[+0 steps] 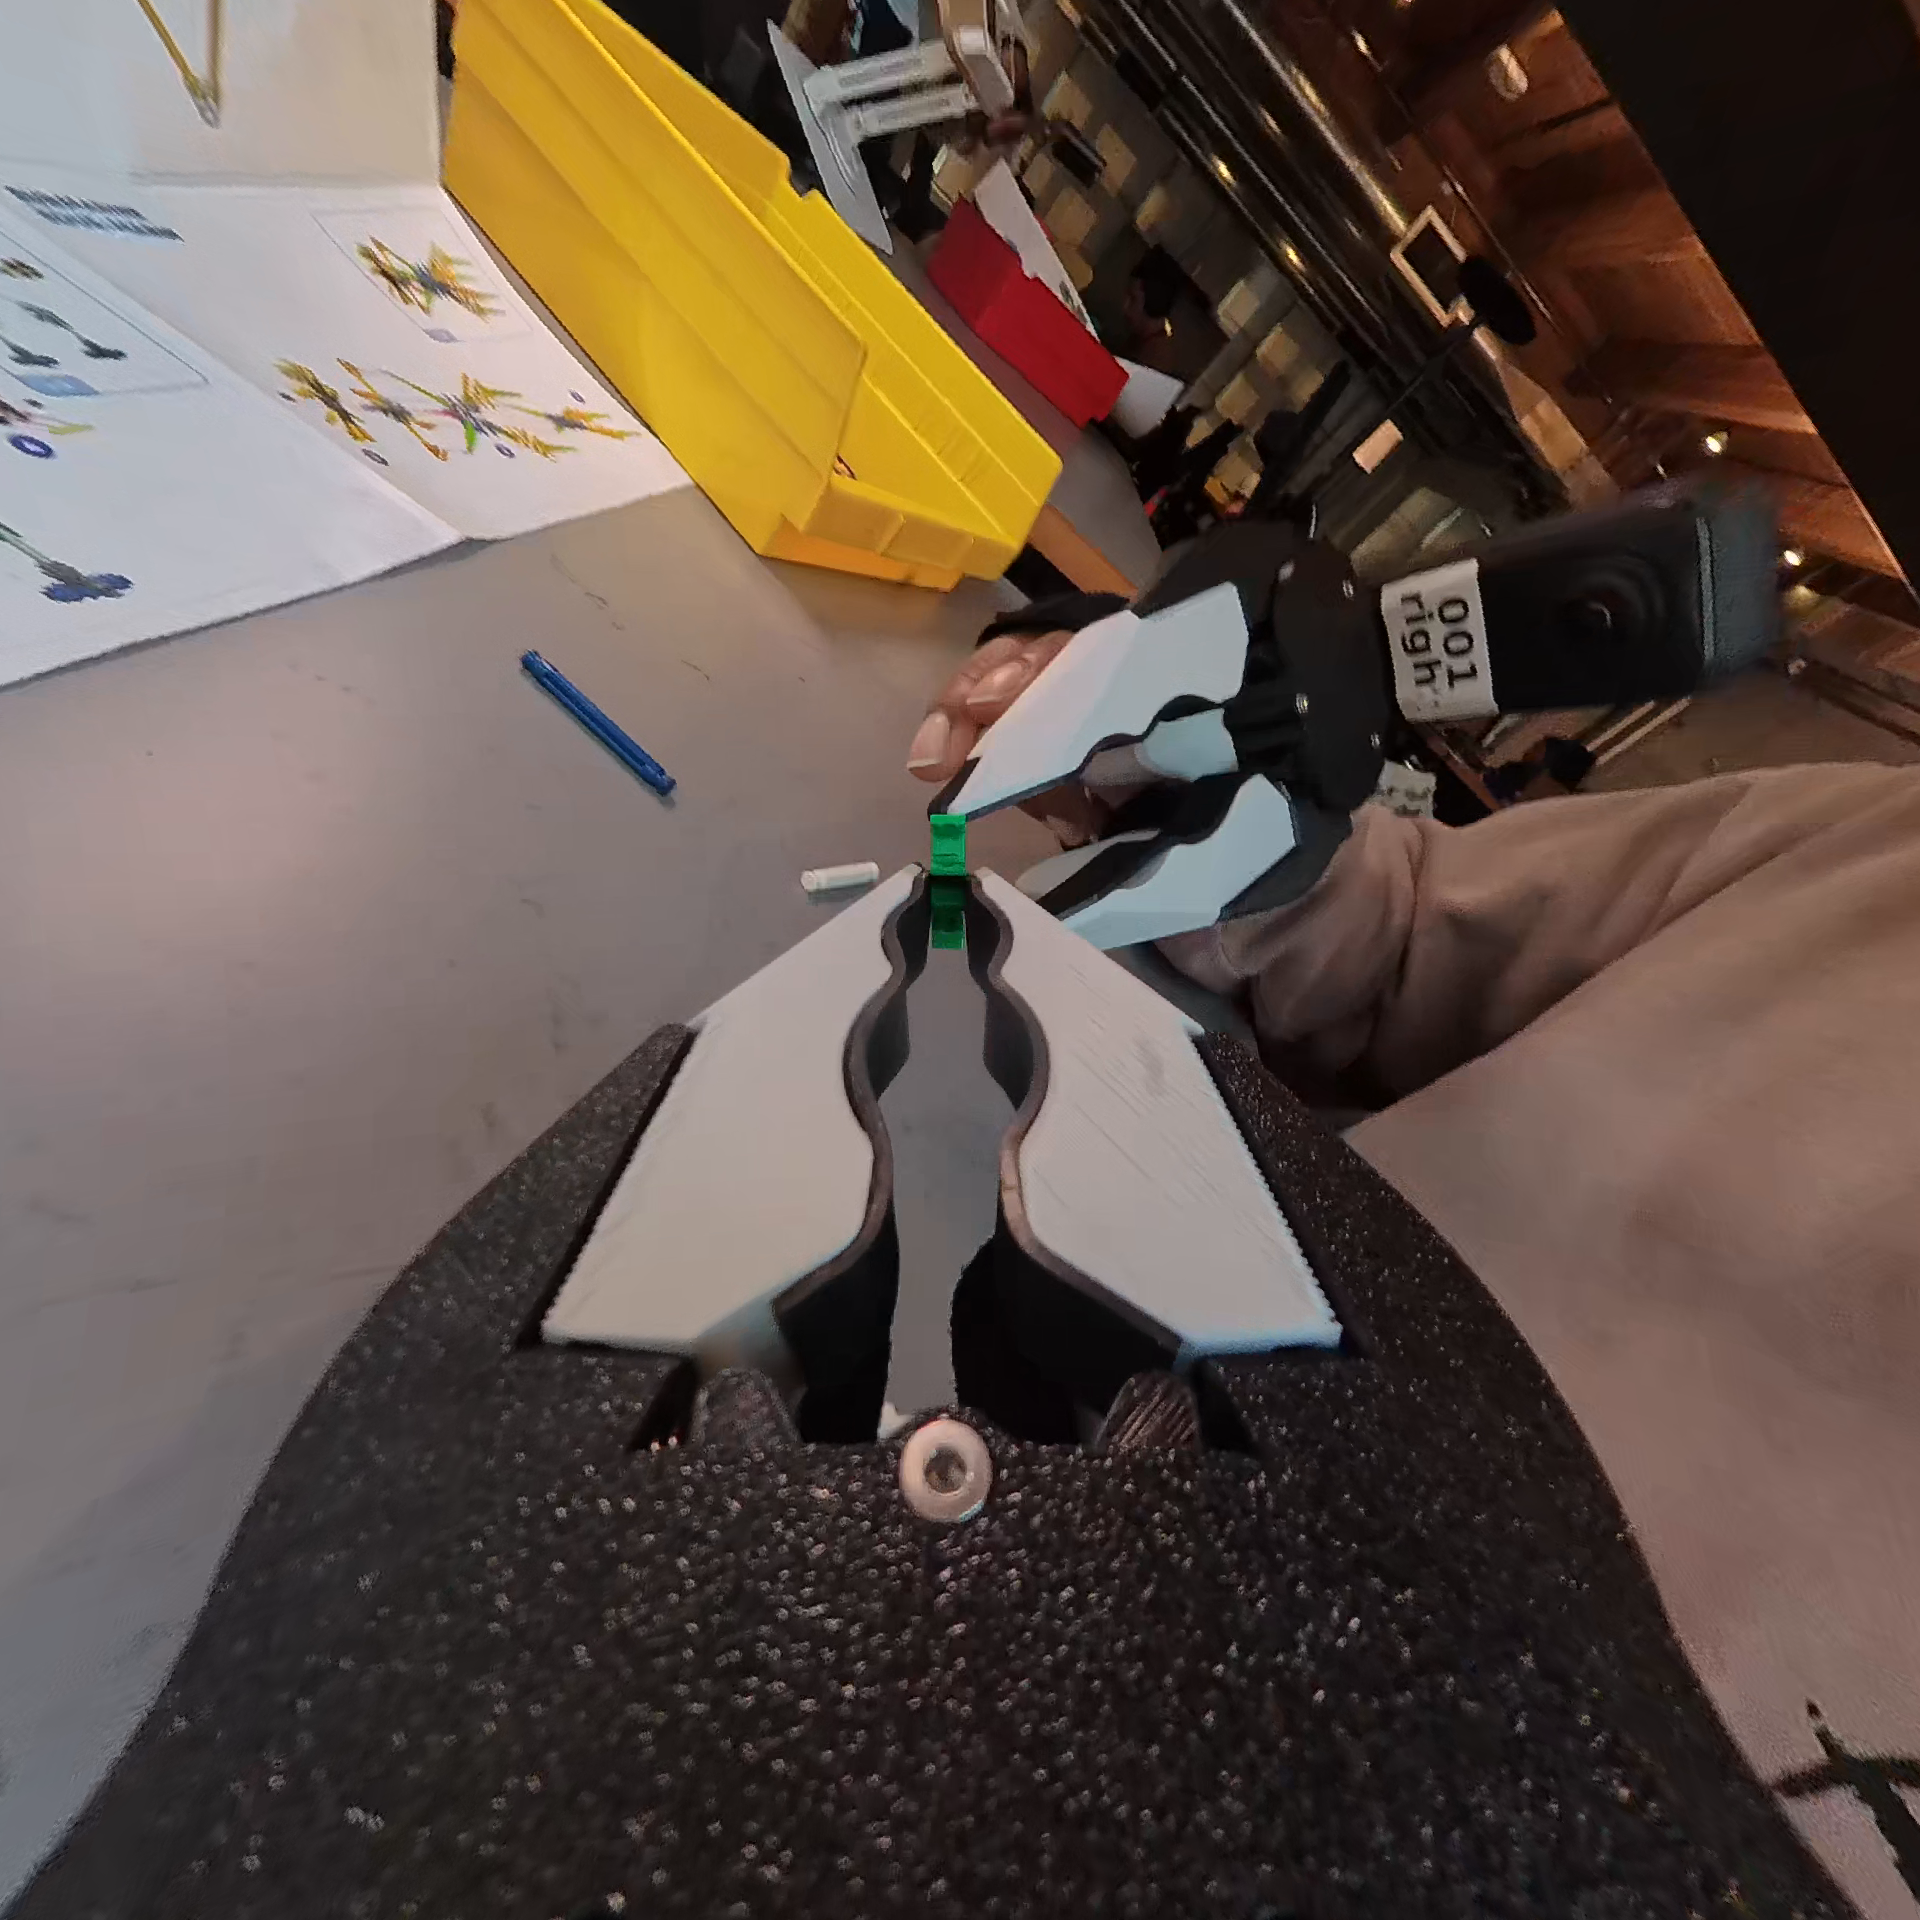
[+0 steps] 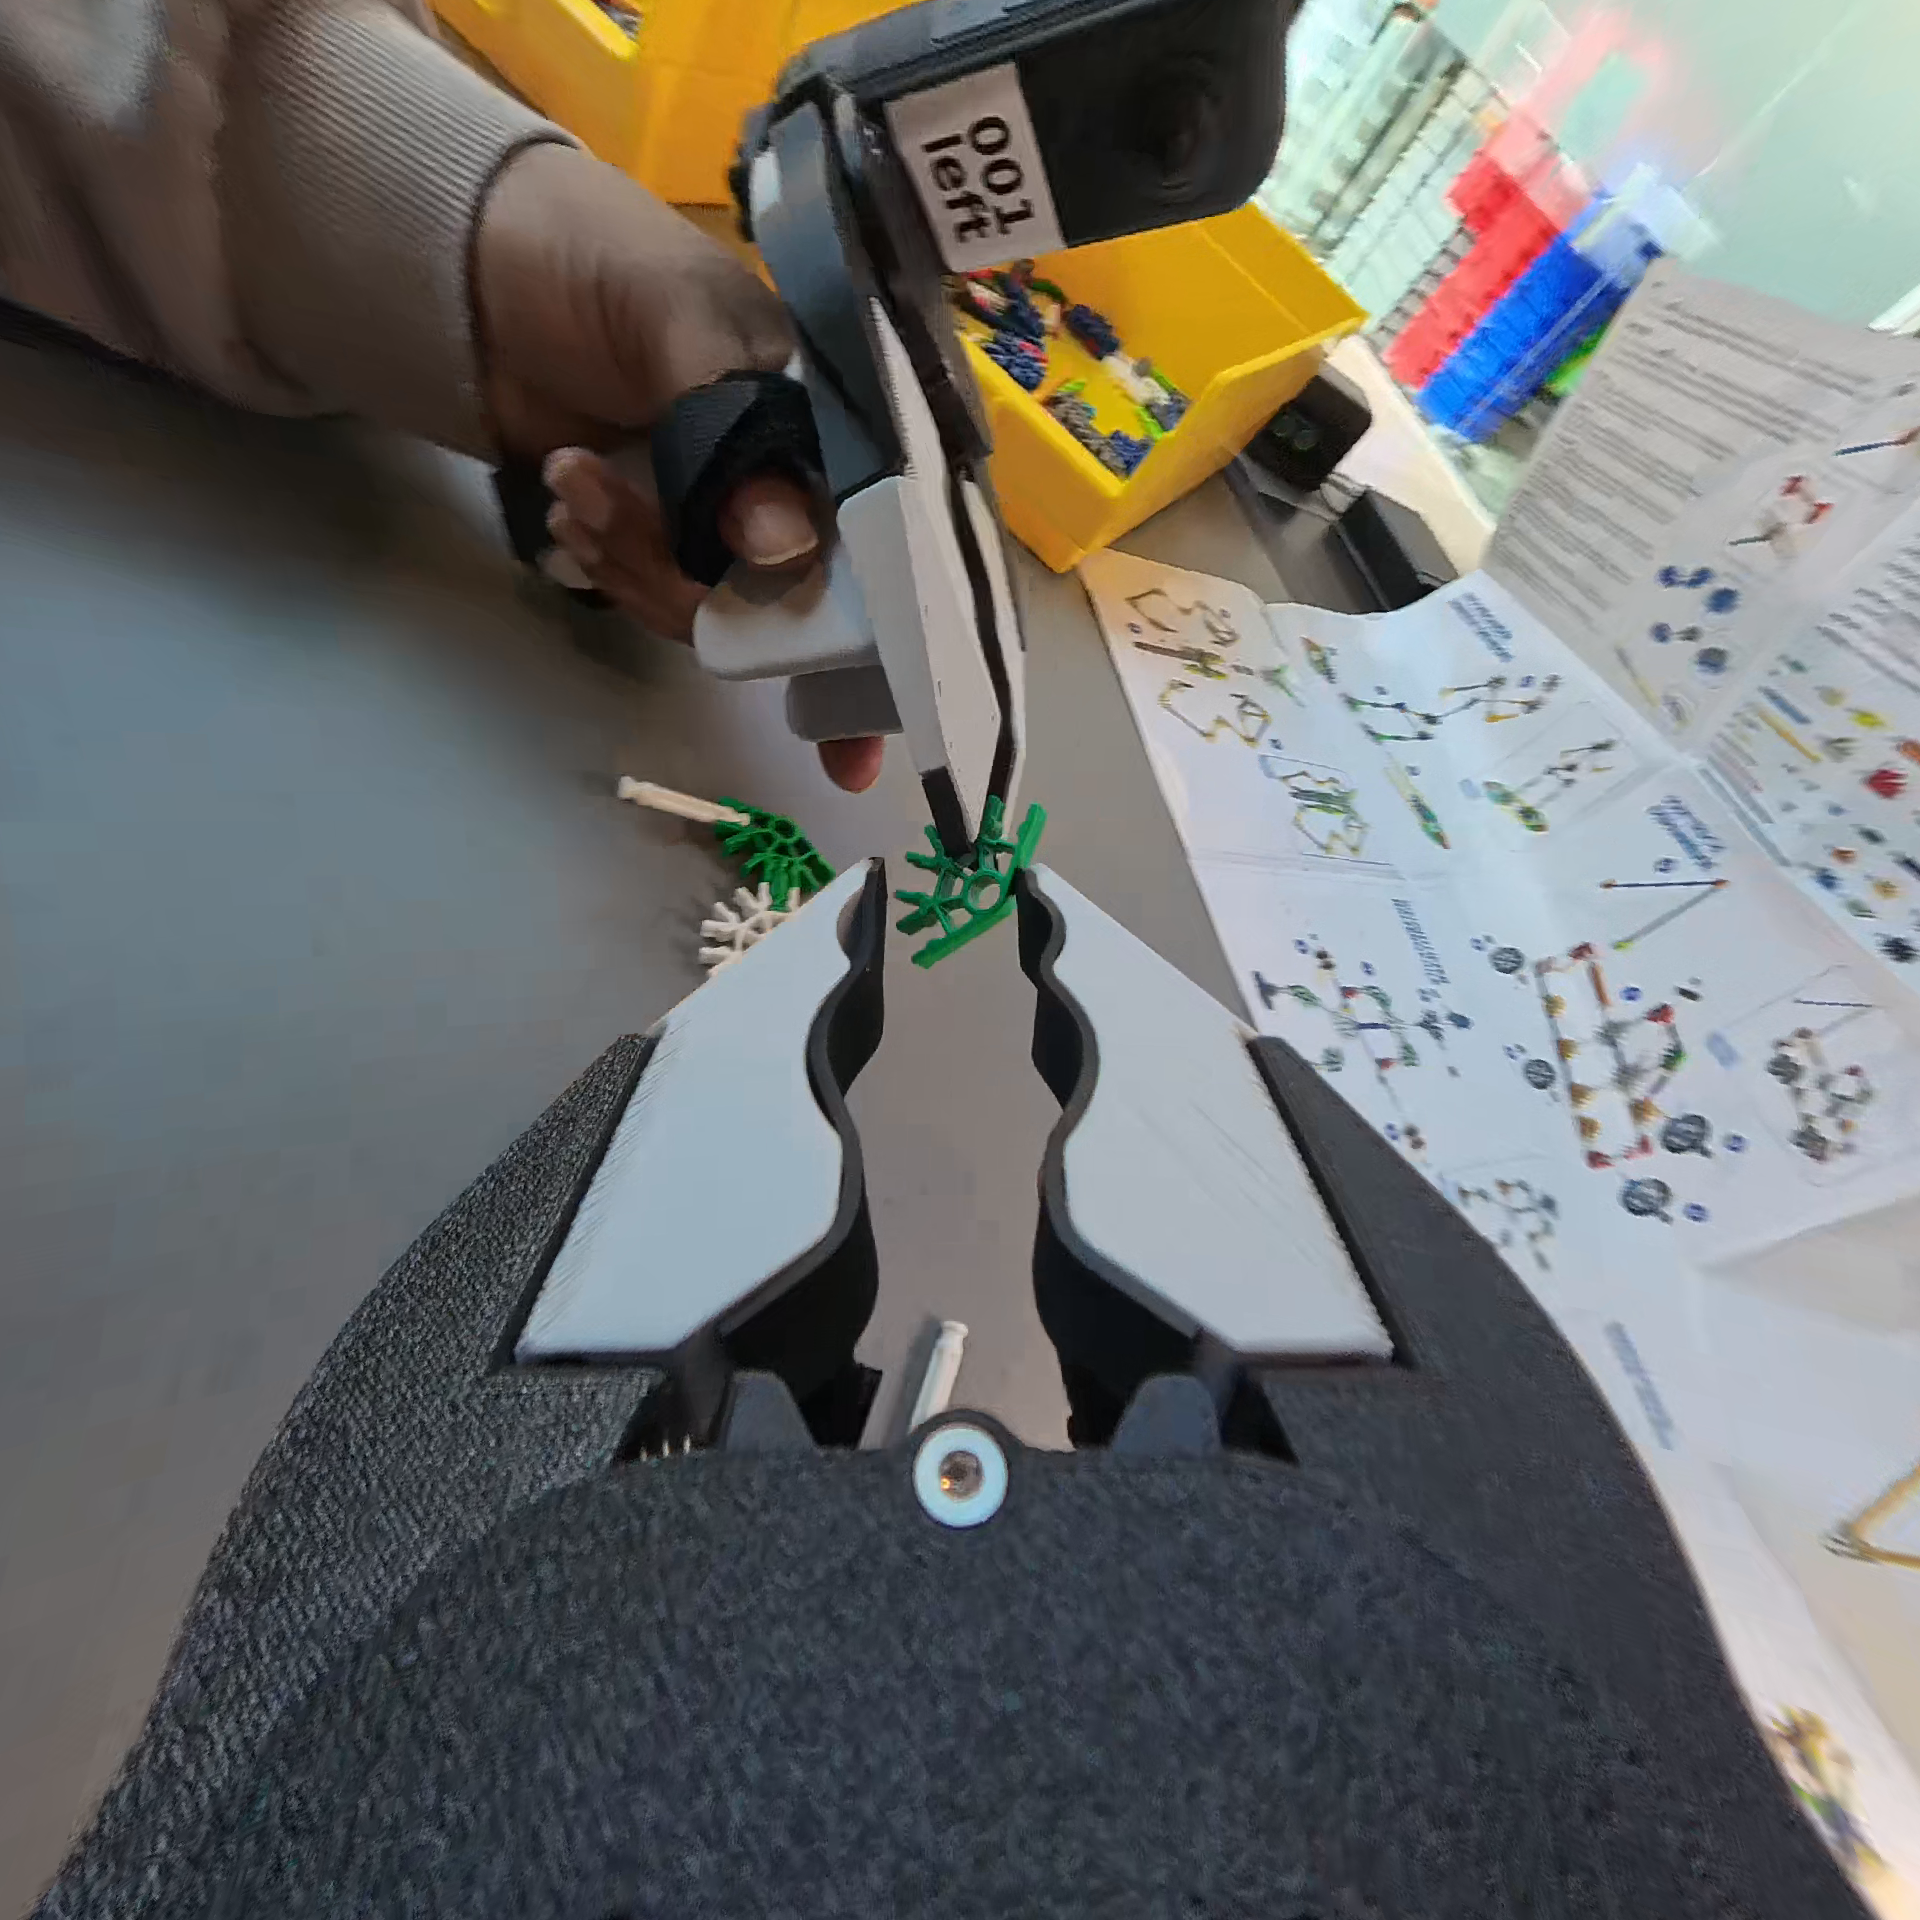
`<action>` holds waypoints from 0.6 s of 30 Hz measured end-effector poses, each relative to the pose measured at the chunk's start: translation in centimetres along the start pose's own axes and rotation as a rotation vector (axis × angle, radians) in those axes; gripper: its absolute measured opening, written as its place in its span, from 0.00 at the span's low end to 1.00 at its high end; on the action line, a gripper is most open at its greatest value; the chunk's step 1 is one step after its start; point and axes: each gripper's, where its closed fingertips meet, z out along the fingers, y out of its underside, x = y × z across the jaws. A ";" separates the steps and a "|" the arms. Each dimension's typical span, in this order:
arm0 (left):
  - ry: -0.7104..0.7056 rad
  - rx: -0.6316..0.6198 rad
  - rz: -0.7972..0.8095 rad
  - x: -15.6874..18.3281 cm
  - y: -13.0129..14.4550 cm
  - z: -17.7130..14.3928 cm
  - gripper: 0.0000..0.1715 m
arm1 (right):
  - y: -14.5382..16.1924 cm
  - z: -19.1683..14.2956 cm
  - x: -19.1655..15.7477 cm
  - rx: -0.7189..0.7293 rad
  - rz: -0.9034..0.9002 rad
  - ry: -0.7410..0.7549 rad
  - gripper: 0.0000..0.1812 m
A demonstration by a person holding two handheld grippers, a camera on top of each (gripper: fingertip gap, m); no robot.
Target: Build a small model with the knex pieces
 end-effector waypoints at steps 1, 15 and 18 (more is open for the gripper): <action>0.021 -0.041 -0.004 0.1 0.6 0.0 0.02 | 0.2 -0.2 -0.6 0.006 0.019 -0.057 0.13; 0.075 -0.149 -0.079 0.5 2.4 0.4 0.02 | 1.5 -0.1 -2.0 -0.025 -0.094 -0.117 0.13; -0.053 -0.197 0.130 -0.6 2.4 -0.1 0.15 | 2.2 -0.4 -1.9 -0.057 0.003 -0.166 0.13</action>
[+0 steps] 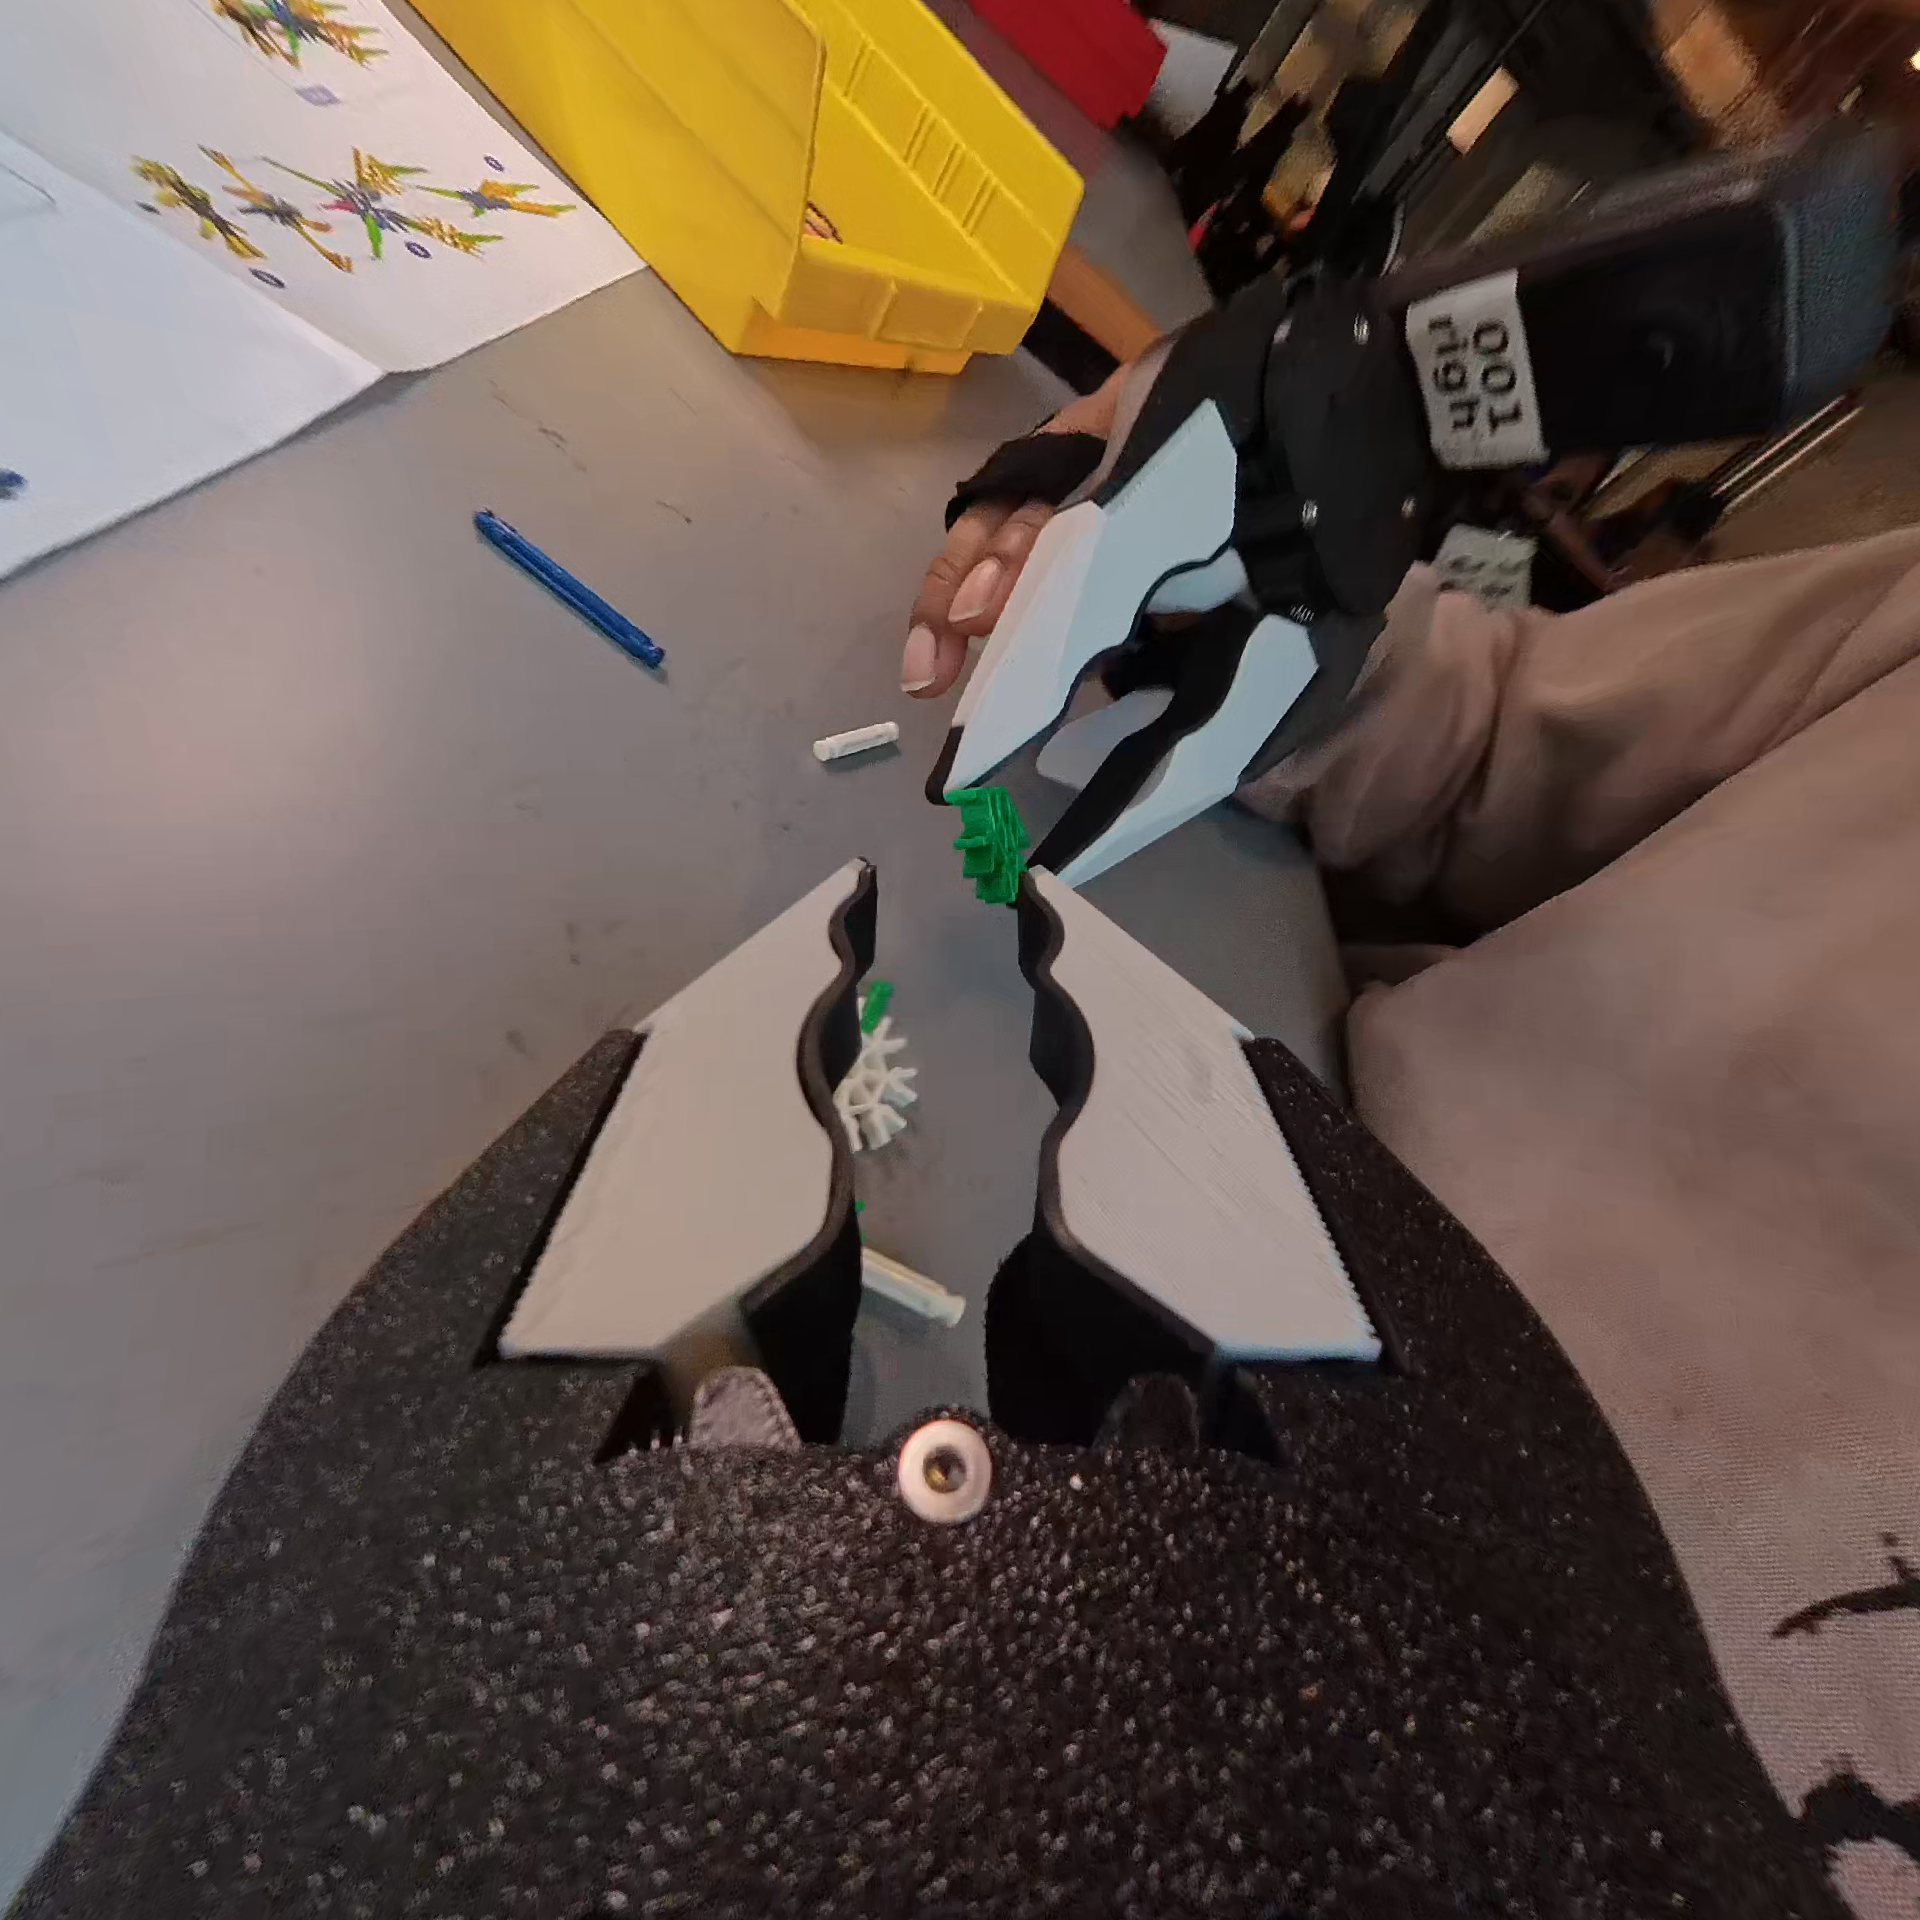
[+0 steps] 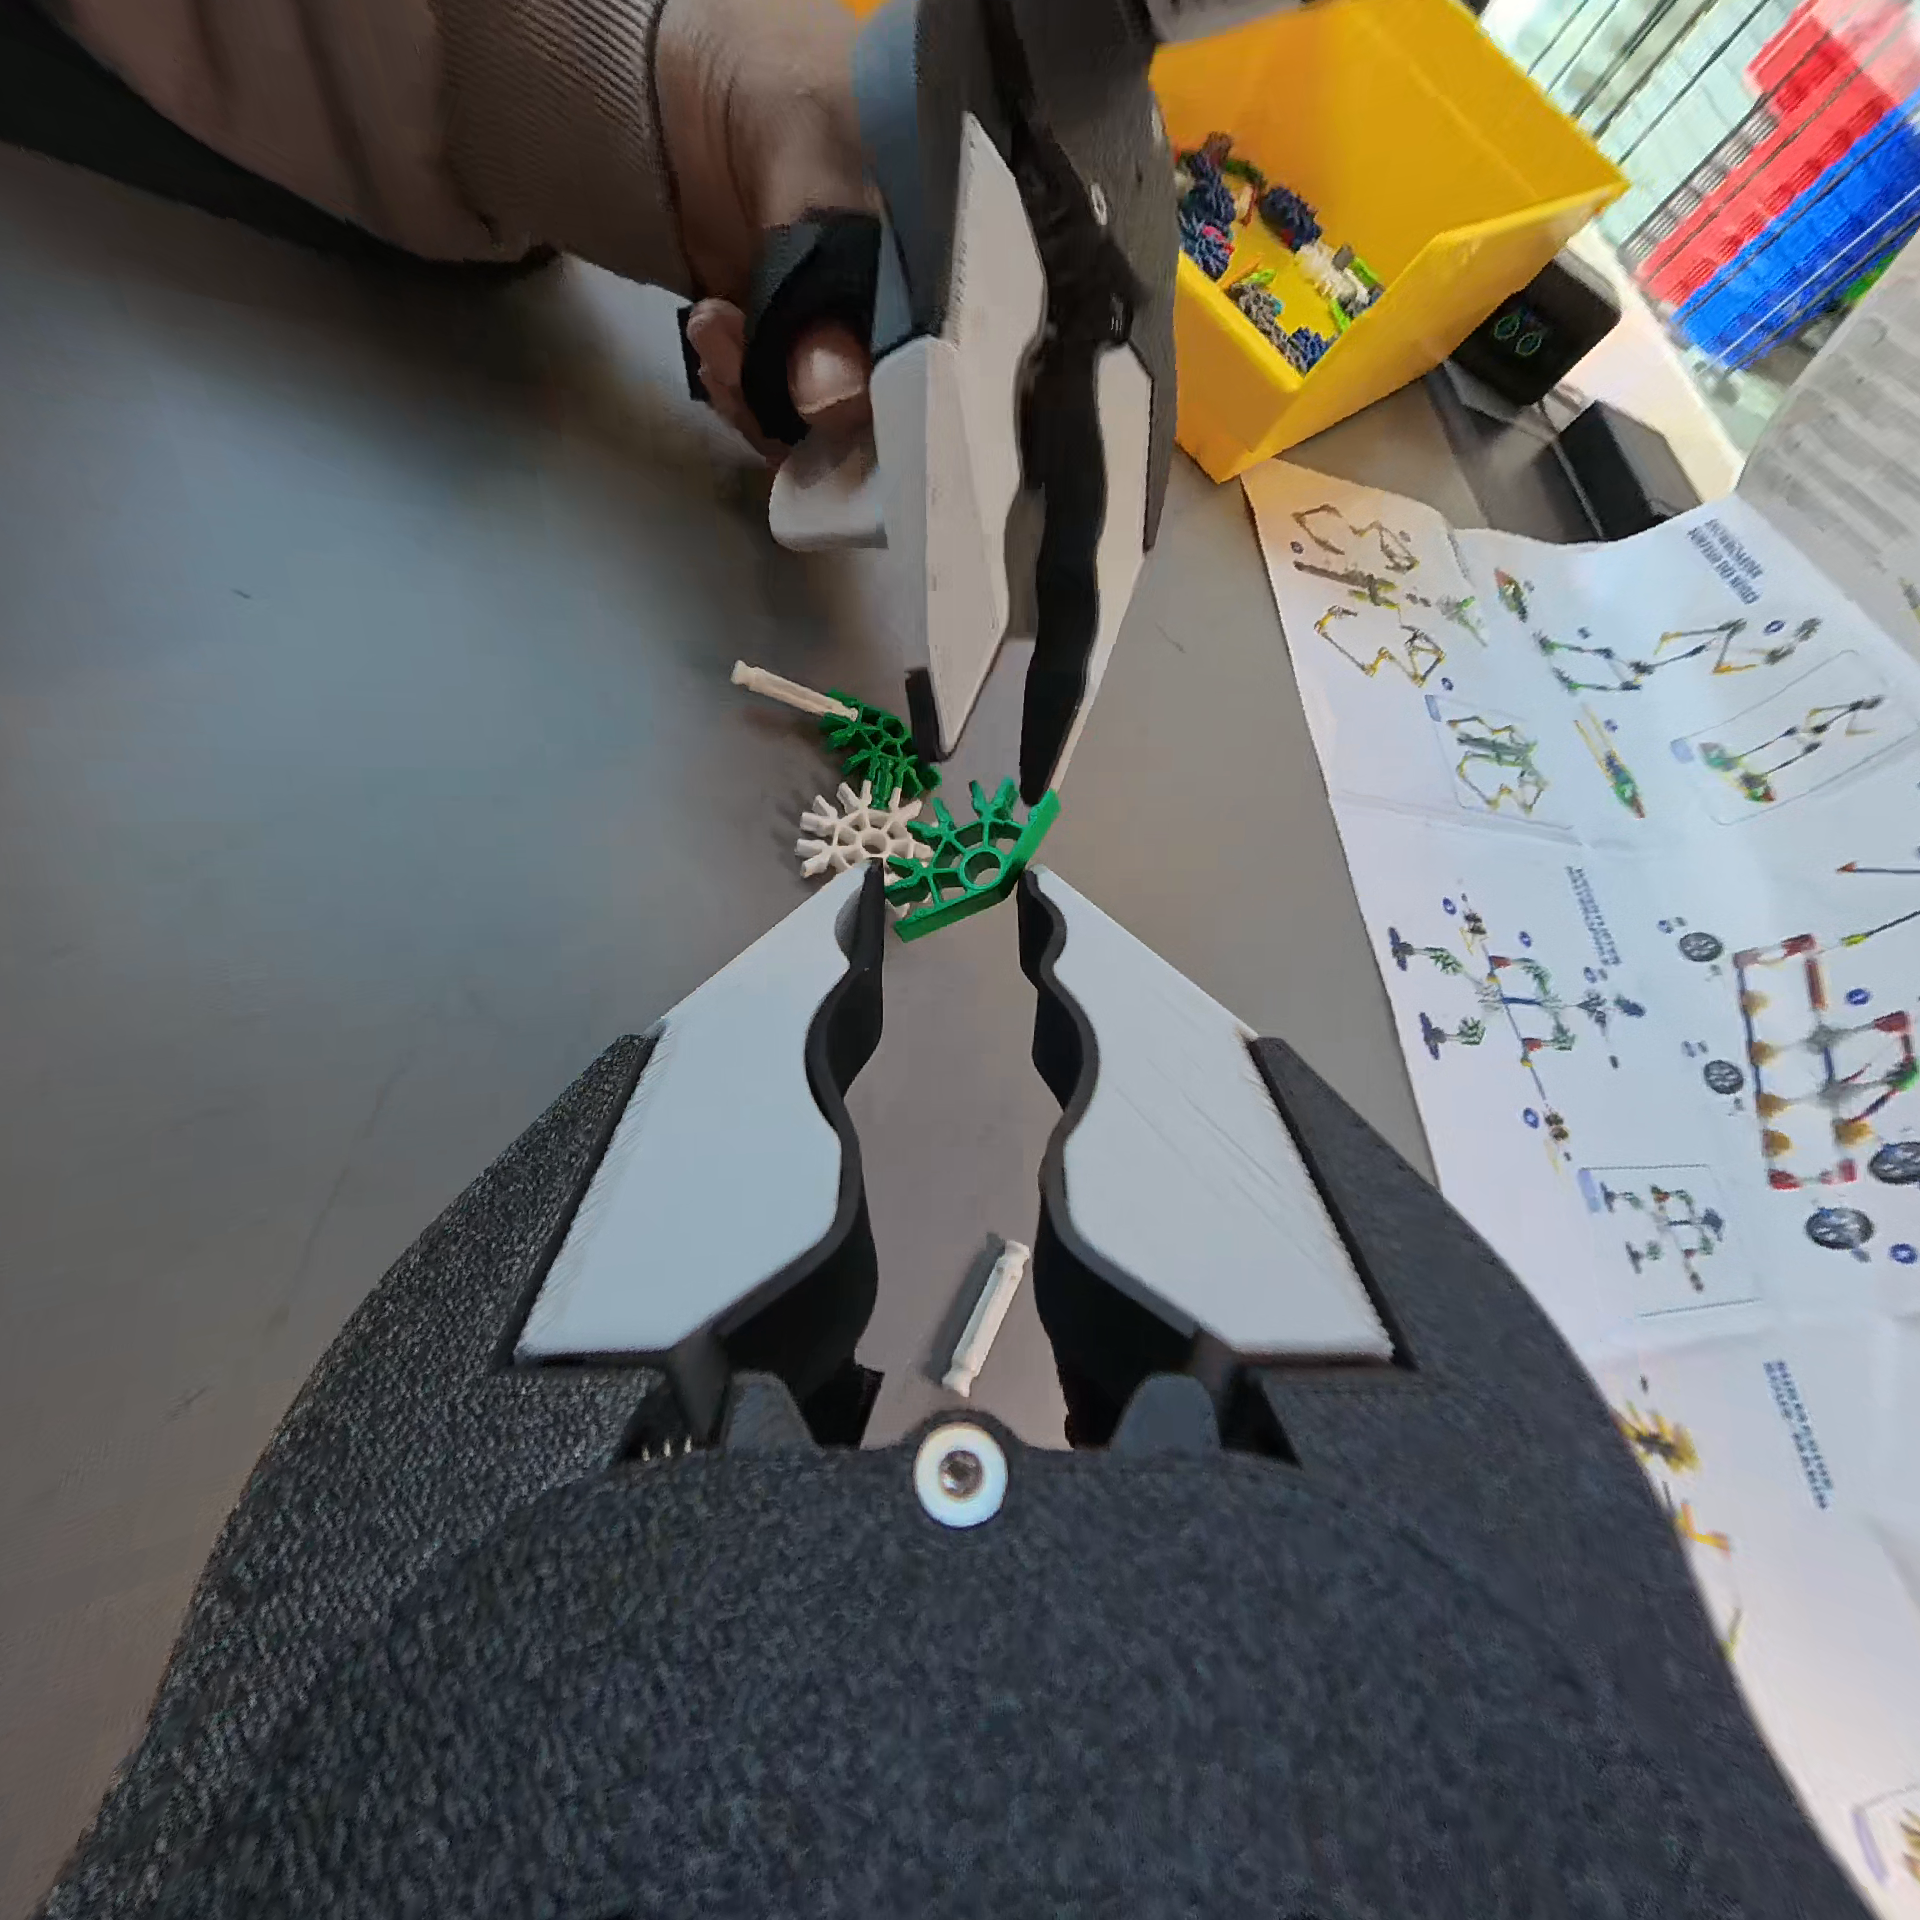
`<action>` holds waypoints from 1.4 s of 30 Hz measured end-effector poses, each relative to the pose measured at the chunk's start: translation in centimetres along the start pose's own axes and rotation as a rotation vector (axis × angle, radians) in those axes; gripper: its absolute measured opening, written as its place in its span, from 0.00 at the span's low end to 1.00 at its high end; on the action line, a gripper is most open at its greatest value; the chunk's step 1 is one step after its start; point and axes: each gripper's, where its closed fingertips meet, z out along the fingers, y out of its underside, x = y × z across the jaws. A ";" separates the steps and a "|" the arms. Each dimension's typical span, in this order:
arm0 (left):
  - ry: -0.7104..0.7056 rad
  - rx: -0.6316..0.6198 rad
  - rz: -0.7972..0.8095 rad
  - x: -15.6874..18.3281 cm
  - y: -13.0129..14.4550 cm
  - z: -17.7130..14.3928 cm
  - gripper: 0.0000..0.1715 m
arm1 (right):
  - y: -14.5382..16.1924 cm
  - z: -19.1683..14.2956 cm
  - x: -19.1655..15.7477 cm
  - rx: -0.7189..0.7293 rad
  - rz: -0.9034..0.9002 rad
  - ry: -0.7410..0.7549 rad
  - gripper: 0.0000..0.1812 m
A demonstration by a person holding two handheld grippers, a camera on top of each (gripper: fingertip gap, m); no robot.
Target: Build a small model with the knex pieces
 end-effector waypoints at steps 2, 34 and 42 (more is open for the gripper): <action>-0.091 -0.065 0.137 -0.7 0.6 -0.5 0.18 | 1.0 0.0 0.6 -0.041 0.061 0.001 0.13; -0.194 -0.453 0.323 -1.5 6.6 -2.1 0.24 | 4.7 -1.4 -5.1 -0.343 0.232 -0.331 0.12; -0.189 -0.443 0.323 -1.4 6.4 -2.2 0.23 | 2.8 -1.3 -4.7 -0.195 0.246 -0.356 0.13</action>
